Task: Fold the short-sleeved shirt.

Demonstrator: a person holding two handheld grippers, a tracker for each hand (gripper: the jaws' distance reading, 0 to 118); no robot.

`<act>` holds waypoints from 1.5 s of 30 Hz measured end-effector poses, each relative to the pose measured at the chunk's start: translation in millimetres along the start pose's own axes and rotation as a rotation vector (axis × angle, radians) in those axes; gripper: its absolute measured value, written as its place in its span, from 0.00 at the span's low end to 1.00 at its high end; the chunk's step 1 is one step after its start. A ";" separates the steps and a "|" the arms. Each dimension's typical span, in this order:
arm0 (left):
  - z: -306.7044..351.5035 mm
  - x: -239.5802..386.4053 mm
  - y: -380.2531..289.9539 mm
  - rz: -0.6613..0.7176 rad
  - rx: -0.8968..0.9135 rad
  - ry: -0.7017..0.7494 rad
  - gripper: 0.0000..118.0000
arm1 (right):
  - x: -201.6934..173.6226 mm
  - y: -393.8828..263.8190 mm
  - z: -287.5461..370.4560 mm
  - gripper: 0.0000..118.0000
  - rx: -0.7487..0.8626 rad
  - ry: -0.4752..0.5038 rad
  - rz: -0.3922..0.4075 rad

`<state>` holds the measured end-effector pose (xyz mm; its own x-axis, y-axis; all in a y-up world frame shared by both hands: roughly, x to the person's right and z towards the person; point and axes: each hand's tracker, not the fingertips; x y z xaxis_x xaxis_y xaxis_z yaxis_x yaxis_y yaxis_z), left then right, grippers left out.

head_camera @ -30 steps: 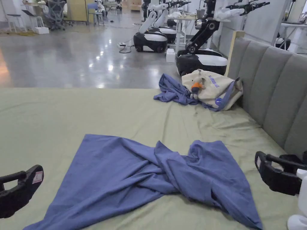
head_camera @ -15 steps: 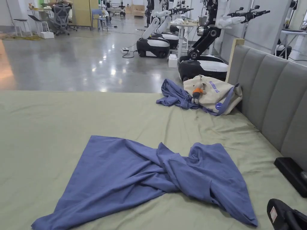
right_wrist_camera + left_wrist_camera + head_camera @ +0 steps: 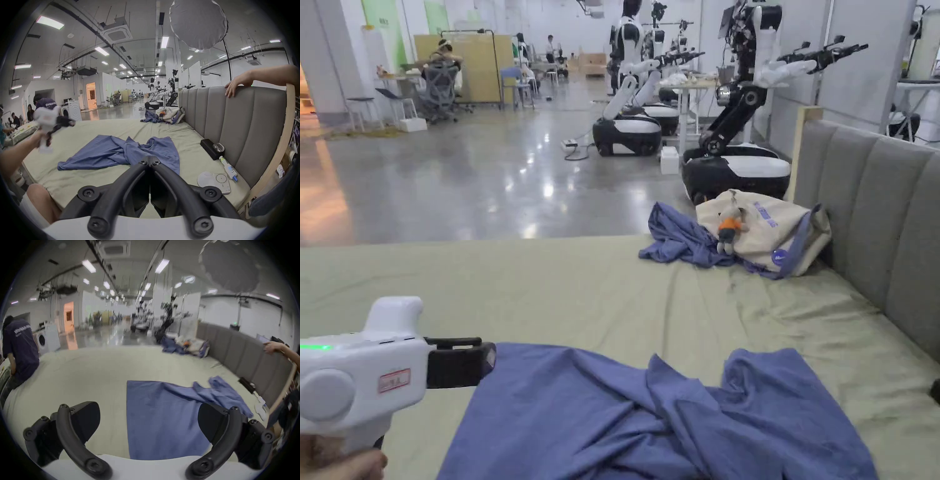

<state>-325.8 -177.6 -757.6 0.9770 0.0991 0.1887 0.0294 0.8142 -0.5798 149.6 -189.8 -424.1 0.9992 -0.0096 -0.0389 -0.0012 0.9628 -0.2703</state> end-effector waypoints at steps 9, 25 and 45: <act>-206.7 -63.8 41.2 -0.018 -0.211 0.073 1.00 | 14.0 -0.8 -37.1 0.02 -0.087 -0.005 0.020; -271.0 -83.6 26.7 0.050 -0.348 0.126 1.00 | 10.5 0.7 -57.5 0.02 -0.155 -0.004 0.060; -192.3 -22.9 21.5 -0.055 -0.311 0.055 0.03 | 65.8 39.7 -172.0 0.87 -0.355 0.003 -0.062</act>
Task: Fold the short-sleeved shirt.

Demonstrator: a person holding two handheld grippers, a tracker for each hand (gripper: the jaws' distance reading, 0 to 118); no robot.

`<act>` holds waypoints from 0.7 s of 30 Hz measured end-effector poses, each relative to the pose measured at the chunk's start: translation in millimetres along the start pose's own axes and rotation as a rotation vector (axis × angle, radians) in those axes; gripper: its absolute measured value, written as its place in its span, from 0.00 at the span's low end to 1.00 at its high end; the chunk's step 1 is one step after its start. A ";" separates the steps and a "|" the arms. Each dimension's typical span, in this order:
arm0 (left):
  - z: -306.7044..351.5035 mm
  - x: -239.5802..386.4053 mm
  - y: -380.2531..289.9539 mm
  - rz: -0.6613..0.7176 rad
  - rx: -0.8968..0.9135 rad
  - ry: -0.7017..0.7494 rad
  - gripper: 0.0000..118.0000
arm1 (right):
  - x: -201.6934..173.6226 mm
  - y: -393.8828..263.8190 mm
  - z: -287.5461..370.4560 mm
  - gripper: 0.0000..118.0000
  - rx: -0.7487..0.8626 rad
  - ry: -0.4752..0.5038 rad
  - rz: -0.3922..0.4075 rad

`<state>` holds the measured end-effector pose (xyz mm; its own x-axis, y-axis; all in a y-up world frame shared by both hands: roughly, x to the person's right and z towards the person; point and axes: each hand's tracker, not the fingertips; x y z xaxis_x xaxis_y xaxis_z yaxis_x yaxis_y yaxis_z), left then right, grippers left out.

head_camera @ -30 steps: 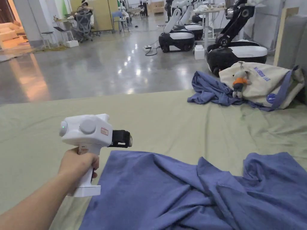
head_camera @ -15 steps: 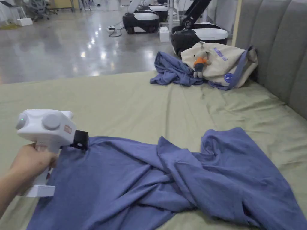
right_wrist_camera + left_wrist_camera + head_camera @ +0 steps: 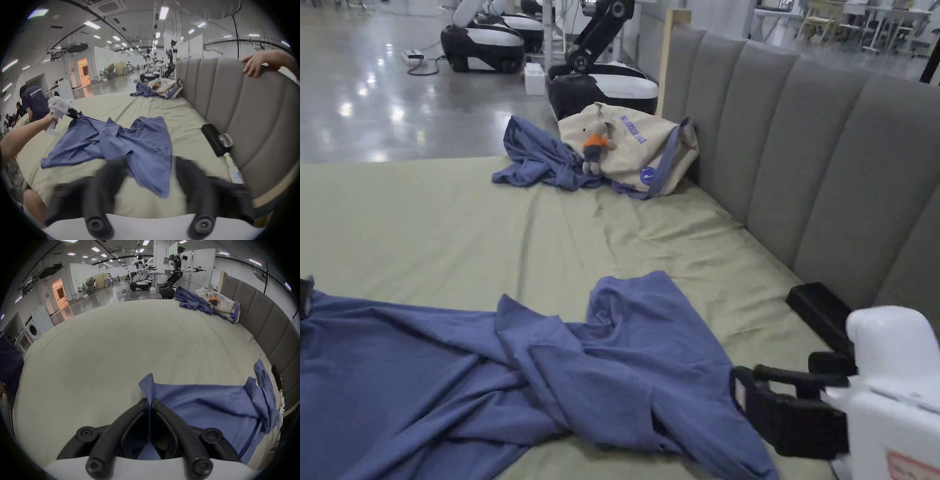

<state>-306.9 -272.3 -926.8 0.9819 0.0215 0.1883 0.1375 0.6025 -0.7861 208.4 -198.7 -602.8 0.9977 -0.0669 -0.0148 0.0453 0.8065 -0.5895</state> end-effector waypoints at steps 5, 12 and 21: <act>10.2 1.2 -0.2 -0.008 0.001 -0.015 0.03 | 30.0 62.1 -127.1 1.00 -0.182 -0.021 -0.133; 7.5 -10.0 -0.1 0.015 -0.011 -0.032 0.03 | 62.2 55.0 -213.4 0.89 -0.446 -0.092 -0.227; 5.4 -11.2 -2.8 0.004 -0.023 -0.030 0.03 | 42.7 33.1 -208.7 0.87 -0.463 -0.103 -0.172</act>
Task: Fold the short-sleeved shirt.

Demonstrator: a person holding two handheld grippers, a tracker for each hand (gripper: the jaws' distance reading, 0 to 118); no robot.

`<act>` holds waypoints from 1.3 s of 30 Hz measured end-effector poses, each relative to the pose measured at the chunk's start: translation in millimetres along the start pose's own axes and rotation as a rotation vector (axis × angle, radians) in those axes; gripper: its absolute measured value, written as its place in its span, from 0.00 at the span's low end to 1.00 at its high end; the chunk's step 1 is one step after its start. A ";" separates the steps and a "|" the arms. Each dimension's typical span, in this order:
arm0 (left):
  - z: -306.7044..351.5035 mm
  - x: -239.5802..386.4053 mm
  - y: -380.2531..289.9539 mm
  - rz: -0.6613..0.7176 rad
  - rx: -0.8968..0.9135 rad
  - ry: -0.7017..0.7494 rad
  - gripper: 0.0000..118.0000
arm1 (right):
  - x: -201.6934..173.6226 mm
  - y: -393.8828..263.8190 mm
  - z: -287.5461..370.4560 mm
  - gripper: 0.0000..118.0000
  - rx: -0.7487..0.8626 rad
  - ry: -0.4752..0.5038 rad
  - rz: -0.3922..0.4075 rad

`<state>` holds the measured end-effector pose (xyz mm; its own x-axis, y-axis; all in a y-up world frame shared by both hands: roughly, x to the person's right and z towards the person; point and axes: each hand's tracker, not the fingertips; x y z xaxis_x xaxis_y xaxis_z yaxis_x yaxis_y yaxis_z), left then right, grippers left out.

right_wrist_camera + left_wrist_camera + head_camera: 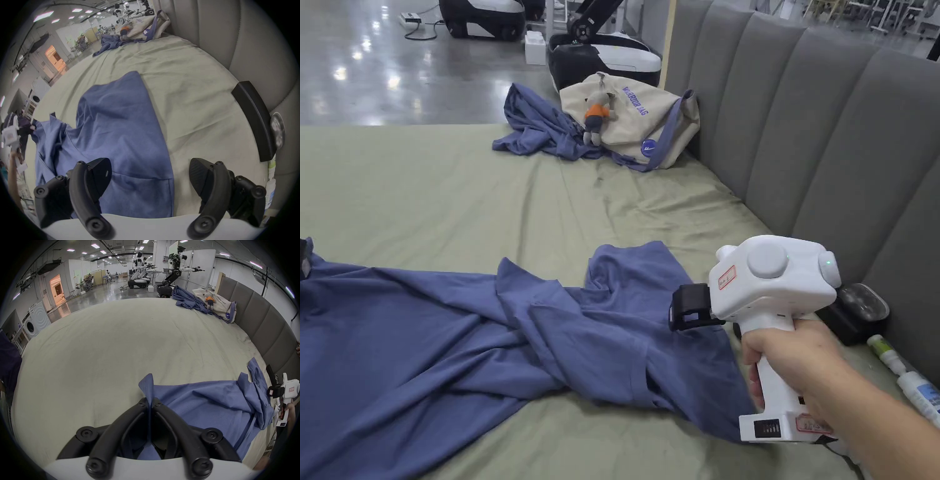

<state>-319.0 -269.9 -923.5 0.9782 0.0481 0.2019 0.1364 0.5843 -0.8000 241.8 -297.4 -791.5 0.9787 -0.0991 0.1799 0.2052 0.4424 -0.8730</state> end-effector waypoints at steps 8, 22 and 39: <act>1.1 1.1 -3.0 -0.001 -0.010 -0.006 0.03 | -18.1 -8.0 7.6 0.29 0.037 -0.035 0.072; 34.8 -10.5 4.6 0.095 0.081 -0.120 0.03 | 5.1 11.8 49.9 0.05 0.109 0.263 -0.063; 272.3 9.5 92.4 0.088 0.476 -0.316 0.03 | -37.2 94.8 282.0 0.05 0.526 0.533 -0.013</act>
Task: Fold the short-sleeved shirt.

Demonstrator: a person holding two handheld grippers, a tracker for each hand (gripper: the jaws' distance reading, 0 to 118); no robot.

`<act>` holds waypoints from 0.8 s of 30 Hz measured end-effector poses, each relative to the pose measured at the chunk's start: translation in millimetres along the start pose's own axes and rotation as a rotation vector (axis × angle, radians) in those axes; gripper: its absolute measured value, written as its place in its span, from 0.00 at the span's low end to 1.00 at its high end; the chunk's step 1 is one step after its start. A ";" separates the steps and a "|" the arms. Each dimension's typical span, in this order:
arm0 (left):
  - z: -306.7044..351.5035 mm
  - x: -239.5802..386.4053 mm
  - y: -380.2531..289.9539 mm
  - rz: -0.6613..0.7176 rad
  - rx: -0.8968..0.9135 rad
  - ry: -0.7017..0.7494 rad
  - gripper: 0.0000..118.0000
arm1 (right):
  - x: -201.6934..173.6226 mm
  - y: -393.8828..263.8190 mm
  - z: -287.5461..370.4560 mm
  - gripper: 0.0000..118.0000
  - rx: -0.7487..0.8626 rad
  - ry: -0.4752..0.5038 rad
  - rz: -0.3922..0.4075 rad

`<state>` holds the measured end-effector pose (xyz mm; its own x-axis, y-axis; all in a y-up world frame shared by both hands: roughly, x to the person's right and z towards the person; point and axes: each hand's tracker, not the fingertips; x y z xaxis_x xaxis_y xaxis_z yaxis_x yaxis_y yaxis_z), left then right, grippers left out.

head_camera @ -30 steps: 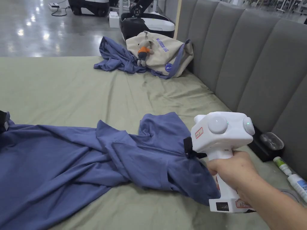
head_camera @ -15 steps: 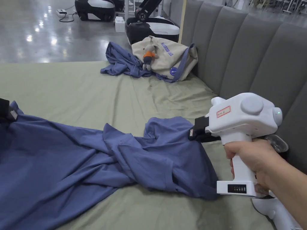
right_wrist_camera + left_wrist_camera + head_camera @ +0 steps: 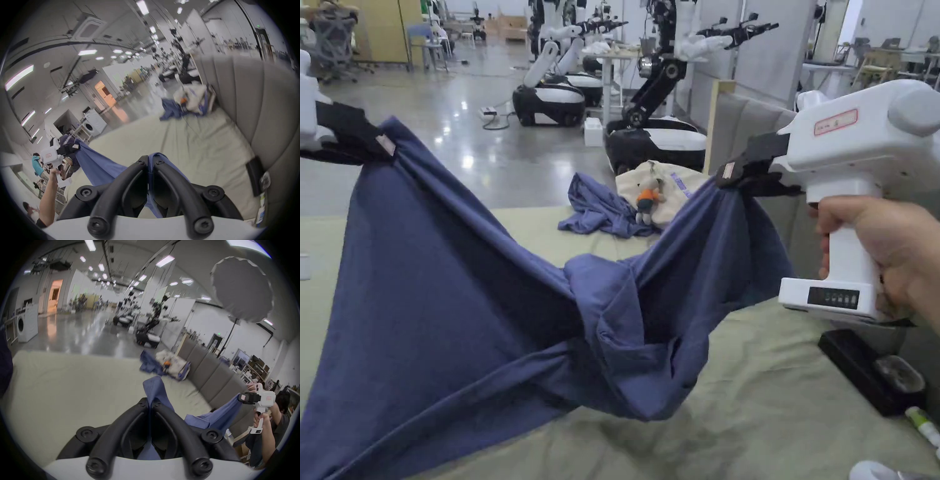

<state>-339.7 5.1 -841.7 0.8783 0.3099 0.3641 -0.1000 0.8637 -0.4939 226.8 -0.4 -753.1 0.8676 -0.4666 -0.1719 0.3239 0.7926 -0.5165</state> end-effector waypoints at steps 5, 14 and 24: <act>89.4 51.9 79.9 -0.065 0.179 -0.013 0.03 | -67.3 82.0 70.1 0.05 0.150 0.037 0.095; 215.2 107.5 158.0 -0.095 0.377 0.006 0.03 | -135.1 172.2 168.2 0.05 0.419 0.024 0.196; 248.3 112.3 161.3 -0.150 0.408 0.049 0.03 | -159.9 177.0 178.8 0.05 0.400 -0.001 0.274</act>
<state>-373.3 277.9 -684.4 0.9174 0.1587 0.3651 -0.1380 0.9870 -0.0822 212.9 284.6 -667.0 0.9415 -0.2190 -0.2560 0.2025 0.9752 -0.0895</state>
